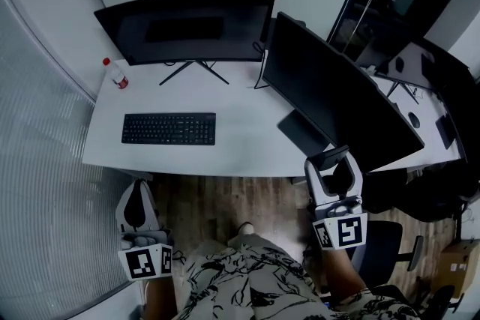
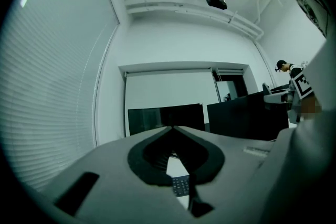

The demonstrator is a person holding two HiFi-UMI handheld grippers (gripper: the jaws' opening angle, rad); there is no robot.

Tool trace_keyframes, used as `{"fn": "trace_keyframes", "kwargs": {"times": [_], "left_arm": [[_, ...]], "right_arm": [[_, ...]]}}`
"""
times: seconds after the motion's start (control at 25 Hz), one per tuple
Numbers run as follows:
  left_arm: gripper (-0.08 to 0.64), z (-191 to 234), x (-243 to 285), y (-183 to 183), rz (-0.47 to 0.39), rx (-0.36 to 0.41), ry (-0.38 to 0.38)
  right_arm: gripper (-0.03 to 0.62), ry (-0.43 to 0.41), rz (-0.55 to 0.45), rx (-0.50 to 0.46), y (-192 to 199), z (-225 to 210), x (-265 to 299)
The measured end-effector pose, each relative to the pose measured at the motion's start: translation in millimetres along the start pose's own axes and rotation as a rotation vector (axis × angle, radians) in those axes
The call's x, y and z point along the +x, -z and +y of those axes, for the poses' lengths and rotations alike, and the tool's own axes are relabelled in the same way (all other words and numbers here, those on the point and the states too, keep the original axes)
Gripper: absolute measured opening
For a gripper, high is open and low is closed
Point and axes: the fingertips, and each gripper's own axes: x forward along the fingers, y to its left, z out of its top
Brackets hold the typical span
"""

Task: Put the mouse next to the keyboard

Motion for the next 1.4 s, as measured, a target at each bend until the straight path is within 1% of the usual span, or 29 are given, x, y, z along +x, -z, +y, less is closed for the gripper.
{"fn": "trace_keyframes", "kwargs": {"times": [0.16, 0.36, 0.52, 0.72, 0.96, 1.12, 1.2, 1.32, 1.4], "left_arm": [[-0.002, 5, 9, 10, 0.03, -0.008, -0.008], [-0.002, 17, 34, 17, 0.042, -0.015, 0.002], [-0.002, 28, 70, 19, 0.021, -0.026, 0.043], [-0.002, 49, 121, 9, -0.006, -0.013, 0.088], [-0.002, 76, 173, 5, -0.016, -0.025, 0.131], [-0.002, 95, 201, 3, -0.013, -0.015, 0.166], [-0.002, 105, 213, 4, -0.019, -0.034, 0.183], [-0.002, 120, 230, 10, -0.024, -0.093, 0.214], [-0.002, 128, 240, 17, -0.021, -0.109, 0.231]], "right_arm": [[0.301, 0.001, 0.024, 0.025, 12, -4, 14], [0.301, 0.006, 0.026, 0.025, 13, 0, 36], [0.301, 0.033, 0.023, 0.017, 15, 5, 61], [0.301, 0.052, 0.009, 0.003, 9, 11, 104], [0.301, 0.095, 0.004, -0.001, 6, 16, 152], [0.301, 0.122, 0.004, -0.004, 4, 25, 177], [0.301, 0.136, 0.009, -0.008, 5, 31, 188], [0.301, 0.167, 0.019, -0.014, 11, 38, 201], [0.301, 0.189, 0.025, -0.014, 17, 42, 208]]}}
